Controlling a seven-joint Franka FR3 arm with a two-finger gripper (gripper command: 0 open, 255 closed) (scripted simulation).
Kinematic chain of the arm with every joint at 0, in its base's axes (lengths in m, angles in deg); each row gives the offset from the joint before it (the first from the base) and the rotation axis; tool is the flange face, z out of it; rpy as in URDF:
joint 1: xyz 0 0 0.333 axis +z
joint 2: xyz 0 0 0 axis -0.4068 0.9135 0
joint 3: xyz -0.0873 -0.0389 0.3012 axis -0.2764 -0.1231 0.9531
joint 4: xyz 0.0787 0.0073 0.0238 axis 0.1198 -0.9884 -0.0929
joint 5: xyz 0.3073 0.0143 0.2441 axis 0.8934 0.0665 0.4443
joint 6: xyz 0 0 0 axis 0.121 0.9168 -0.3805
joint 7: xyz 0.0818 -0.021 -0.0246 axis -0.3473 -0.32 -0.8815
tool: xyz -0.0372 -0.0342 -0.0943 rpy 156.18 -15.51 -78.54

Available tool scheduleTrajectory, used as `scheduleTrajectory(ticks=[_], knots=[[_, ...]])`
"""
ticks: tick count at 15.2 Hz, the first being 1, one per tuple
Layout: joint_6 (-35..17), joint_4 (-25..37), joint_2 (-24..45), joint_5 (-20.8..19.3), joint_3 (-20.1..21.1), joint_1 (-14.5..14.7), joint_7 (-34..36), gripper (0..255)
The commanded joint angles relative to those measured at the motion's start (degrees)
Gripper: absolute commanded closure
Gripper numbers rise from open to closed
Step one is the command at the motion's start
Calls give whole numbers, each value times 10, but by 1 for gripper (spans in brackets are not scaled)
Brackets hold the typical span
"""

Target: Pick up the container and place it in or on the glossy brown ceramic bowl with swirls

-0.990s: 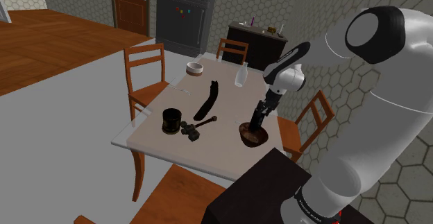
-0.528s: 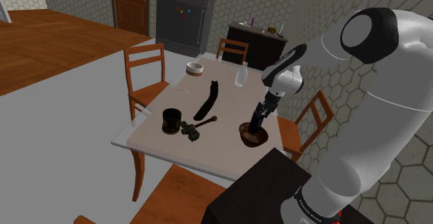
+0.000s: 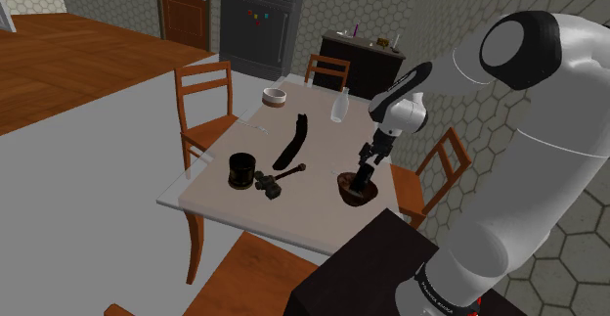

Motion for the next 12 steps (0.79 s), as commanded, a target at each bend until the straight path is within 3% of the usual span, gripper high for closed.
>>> scheduleTrajectory(ticks=[1,4,12], knots=[[17,2,-18,-18,-6,1,12,0],[67,12,-64,-60,-16,2,42,0],[67,12,-64,-60,-16,2,42,0]])
